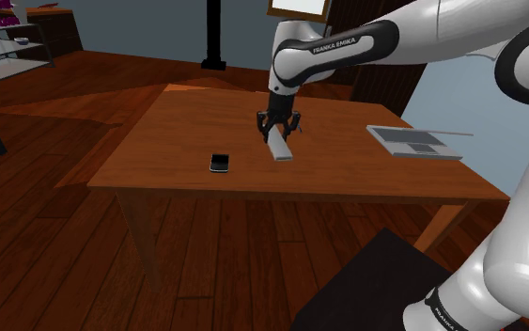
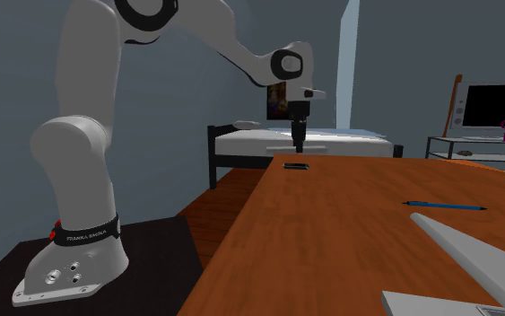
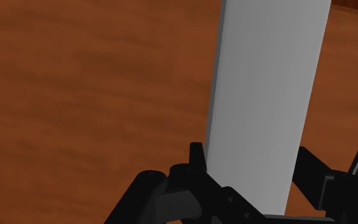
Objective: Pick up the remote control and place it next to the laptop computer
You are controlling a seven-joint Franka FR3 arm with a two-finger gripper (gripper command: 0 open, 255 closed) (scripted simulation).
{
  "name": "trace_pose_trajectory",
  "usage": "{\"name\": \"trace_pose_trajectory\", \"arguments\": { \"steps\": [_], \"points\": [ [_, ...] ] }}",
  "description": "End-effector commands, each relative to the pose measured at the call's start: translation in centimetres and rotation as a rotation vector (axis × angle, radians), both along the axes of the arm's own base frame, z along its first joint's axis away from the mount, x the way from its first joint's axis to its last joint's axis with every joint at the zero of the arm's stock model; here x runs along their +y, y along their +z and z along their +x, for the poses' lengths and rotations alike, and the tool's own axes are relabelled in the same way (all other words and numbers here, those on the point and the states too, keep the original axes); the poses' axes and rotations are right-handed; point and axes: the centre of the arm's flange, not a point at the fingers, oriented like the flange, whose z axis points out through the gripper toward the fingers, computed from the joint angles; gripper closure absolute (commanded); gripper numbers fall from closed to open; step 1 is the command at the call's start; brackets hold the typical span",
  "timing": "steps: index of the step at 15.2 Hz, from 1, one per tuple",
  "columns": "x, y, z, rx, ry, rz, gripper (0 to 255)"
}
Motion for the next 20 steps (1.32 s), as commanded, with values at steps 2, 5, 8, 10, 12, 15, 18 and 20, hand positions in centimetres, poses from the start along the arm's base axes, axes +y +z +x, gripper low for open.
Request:
{"name": "trace_pose_trajectory", "arguments": {
  "steps": [2, 5, 8, 10, 12, 15, 18, 20],
  "points": [
    [0.0, 1.6, -0.1, 0.0, 0.0, 0.0, 255],
    [0.0, 3.2, -0.1, 0.0, 0.0, 0.0, 255],
    [0.0, 4.8, -0.1, 0.0, 0.0, 0.0, 255],
    [0.0, 5.8, -0.1, 0.0, 0.0, 0.0, 255],
    [0.0, 6.9, -0.1, 0.0, 0.0, 0.0, 255],
    [0.0, 8.5, -0.1, 0.0, 0.0, 0.0, 255],
    [0.0, 10.0, -0.1, 0.0, 0.0, 0.0, 255],
    [-2.2, 10.0, -1.6, 0.0, 0.0, 0.0, 255]
  ]
}}
